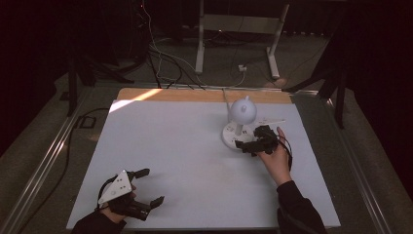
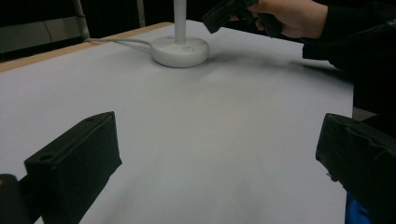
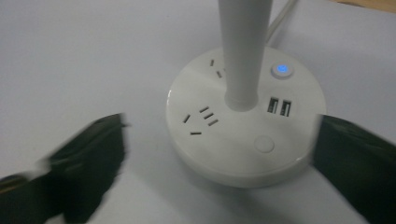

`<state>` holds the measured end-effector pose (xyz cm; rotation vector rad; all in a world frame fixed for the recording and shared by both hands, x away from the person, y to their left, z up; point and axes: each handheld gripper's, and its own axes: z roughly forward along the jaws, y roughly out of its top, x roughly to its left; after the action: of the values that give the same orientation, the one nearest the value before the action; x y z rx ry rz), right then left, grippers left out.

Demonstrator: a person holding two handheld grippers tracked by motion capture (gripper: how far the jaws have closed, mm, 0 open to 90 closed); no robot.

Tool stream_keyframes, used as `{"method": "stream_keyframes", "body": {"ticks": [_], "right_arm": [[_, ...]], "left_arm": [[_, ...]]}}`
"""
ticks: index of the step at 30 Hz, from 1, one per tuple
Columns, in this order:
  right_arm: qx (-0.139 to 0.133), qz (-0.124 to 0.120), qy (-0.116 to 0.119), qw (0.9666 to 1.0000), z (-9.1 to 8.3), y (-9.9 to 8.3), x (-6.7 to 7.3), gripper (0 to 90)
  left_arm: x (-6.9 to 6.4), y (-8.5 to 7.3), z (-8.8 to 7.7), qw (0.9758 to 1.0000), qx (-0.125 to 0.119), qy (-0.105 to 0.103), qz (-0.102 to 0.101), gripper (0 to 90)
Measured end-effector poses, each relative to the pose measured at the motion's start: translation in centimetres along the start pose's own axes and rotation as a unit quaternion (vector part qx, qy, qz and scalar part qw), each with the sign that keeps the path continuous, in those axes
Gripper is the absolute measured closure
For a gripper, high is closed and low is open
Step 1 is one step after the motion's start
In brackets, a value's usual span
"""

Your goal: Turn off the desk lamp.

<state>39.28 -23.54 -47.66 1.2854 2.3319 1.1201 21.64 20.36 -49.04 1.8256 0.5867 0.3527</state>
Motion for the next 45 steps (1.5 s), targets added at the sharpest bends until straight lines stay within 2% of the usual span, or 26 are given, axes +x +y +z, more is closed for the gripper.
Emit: {"method": "stream_keyframes", "body": {"ticks": [5,8,15,17,25,33,40,45], "right_arm": [[-0.011,-0.002,0.015,0.9998,-0.8,0.0,0.0,0.0],[-0.019,-0.019,0.014,0.9995,-1.4,-0.1,0.2,0.0],[-0.038,-0.024,0.028,0.9986,-2.6,-0.6,0.3,0.0],[-0.038,-0.032,0.025,0.9985,-3.0,-0.8,0.4,0.0],[-0.043,-0.023,0.044,0.9979,-4.7,-2.1,0.5,0.0],[-0.017,-0.031,0.046,0.9983,-5.9,-4.7,1.0,0.0],[-0.017,-0.034,0.049,0.9981,-7.0,-6.9,1.5,0.0],[-0.005,-0.037,0.054,0.9978,-7.3,-8.3,1.8,0.0]], "left_arm": [[0.0,0.0,0.0,1.0000,0.000,0.000,0.000,0.4],[0.0,0.0,0.0,1.0000,0.000,0.000,-0.001,0.4],[0.0,0.0,0.0,1.0000,0.001,0.001,0.001,0.4],[-0.1,0.0,-0.1,1.0000,0.000,0.001,0.001,0.4],[-0.1,0.0,0.0,1.0000,-0.001,0.001,0.001,0.4],[-0.1,0.0,-0.1,1.0000,-0.001,0.002,0.001,0.4],[-0.2,0.0,0.0,1.0000,-0.001,0.002,0.002,0.4],[-0.2,0.0,0.0,1.0000,-0.001,0.002,0.003,0.4]]}}
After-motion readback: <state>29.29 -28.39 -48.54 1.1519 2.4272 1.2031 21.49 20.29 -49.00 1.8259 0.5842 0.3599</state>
